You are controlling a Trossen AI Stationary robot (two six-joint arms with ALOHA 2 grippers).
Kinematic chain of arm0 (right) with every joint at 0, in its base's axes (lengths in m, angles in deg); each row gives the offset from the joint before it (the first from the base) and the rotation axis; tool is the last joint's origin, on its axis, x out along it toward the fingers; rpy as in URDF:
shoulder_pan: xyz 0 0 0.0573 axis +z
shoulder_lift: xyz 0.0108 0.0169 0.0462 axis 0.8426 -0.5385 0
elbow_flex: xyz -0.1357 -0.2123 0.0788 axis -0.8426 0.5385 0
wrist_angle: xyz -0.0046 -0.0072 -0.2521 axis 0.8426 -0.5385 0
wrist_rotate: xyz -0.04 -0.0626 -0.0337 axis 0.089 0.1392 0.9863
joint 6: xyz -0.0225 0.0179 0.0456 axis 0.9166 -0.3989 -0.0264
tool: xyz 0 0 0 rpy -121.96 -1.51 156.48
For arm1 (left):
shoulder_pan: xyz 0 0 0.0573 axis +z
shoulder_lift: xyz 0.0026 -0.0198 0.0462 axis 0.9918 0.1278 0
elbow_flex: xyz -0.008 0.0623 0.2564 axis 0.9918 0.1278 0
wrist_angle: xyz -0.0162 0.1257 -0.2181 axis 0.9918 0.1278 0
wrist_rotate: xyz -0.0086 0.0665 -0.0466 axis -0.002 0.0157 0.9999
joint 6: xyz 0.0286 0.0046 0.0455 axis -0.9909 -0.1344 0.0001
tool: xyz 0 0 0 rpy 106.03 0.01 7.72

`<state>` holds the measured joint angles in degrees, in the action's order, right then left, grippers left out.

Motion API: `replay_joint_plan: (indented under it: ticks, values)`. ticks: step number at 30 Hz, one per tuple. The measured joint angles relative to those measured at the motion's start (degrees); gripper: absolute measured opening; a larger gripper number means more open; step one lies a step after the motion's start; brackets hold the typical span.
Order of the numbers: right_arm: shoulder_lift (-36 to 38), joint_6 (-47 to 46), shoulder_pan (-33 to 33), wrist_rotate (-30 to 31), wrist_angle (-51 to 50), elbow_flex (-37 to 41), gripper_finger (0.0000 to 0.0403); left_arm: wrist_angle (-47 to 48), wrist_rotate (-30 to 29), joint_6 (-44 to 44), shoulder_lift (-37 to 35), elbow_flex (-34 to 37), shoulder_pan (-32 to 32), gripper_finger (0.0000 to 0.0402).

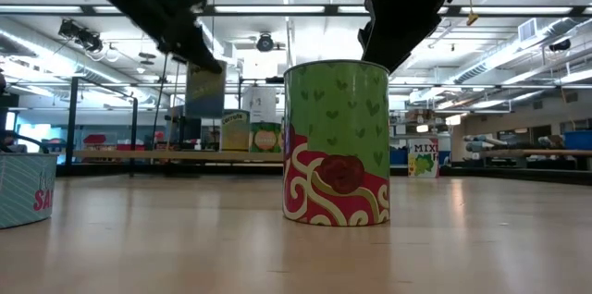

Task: Pick and place cans onto a shelf
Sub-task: Put the canned peas on the shelf

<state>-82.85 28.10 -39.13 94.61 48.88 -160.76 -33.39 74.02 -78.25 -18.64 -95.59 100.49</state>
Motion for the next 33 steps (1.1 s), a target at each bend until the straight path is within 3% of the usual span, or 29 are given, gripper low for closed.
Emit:
replay_joint_plan:
  ticks: [2,6,12,19,33]
  values:
    - [0.00,-0.31,0.32,0.00,0.51,0.00,0.0240,-3.57,5.77,-1.47,0.59,0.84,4.83,0.0322]
    - [0.00,-0.31,0.52,-0.17,0.62,-0.02,0.0240,-7.93,11.60,-4.66,4.55,0.86,12.70,0.0323]
    - [0.00,-0.31,0.50,-1.12,0.55,-0.02,0.0240,-13.43,18.56,-7.19,11.18,0.82,18.16,0.0324]
    - [0.00,-0.13,0.50,-1.53,0.48,-0.02,0.0240,-16.64,18.24,-7.51,16.44,0.84,19.58,0.0325]
    - [0.00,-0.48,0.50,-1.73,0.49,-0.02,0.0240,-18.10,18.36,-2.95,16.65,0.82,19.84,0.0325]
